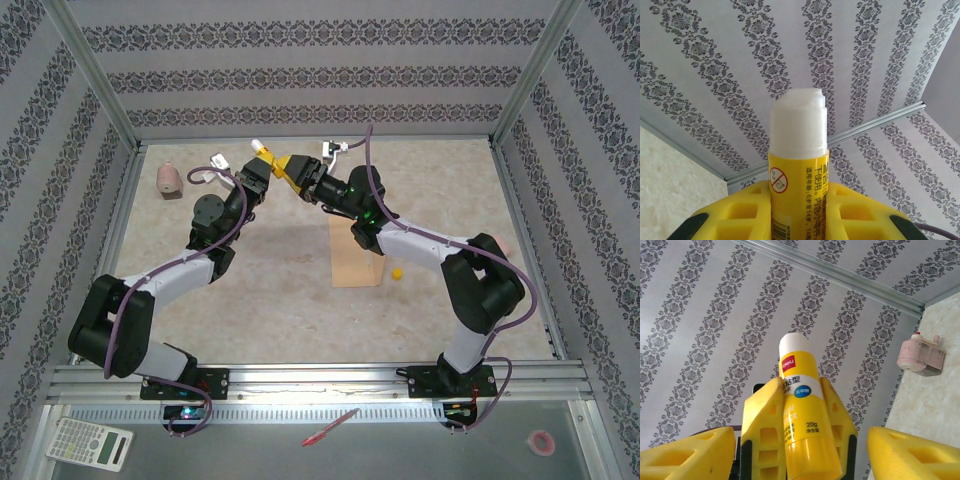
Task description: Place the letter into the envelope and seal it
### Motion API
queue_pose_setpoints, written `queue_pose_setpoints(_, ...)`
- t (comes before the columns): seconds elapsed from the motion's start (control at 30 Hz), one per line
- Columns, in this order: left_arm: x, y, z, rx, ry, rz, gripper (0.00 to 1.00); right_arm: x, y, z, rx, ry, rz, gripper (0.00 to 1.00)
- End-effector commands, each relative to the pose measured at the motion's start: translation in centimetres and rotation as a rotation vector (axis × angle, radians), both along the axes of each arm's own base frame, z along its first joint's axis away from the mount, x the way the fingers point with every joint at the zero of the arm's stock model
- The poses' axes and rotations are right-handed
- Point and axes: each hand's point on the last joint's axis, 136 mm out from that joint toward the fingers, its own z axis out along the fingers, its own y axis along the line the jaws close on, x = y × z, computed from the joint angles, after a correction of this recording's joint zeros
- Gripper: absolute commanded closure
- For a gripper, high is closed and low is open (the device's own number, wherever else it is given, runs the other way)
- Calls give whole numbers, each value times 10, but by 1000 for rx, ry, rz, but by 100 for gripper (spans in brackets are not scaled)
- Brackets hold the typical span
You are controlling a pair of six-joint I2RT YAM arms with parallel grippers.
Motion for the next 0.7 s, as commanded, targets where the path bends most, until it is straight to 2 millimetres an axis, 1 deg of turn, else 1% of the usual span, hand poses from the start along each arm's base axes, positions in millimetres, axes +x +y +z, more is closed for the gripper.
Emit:
queue_pose_setpoints(0.0, -4, 4, 23, -53, -82, -3, 100, -4, 10, 16, 52, -44, 24, 32)
queue_pose_setpoints(0.3, -2, 4, 21, -66, -81, -4, 100, -4, 12, 16, 73, -42, 29, 47)
queue_pose_setpoints(0.37, -2, 3, 21, -72, -79, -9, 100, -4, 12, 18, 76, -47, 29, 53)
queue_pose_setpoints(0.53, -2, 3, 17, -74, -72, -16, 100, -4, 11, 18, 82, -54, 24, 61)
queue_pose_setpoints(0.67, -2, 1, 12, -70, -58, -21, 100, -4, 12, 22, 91, -63, 34, 63)
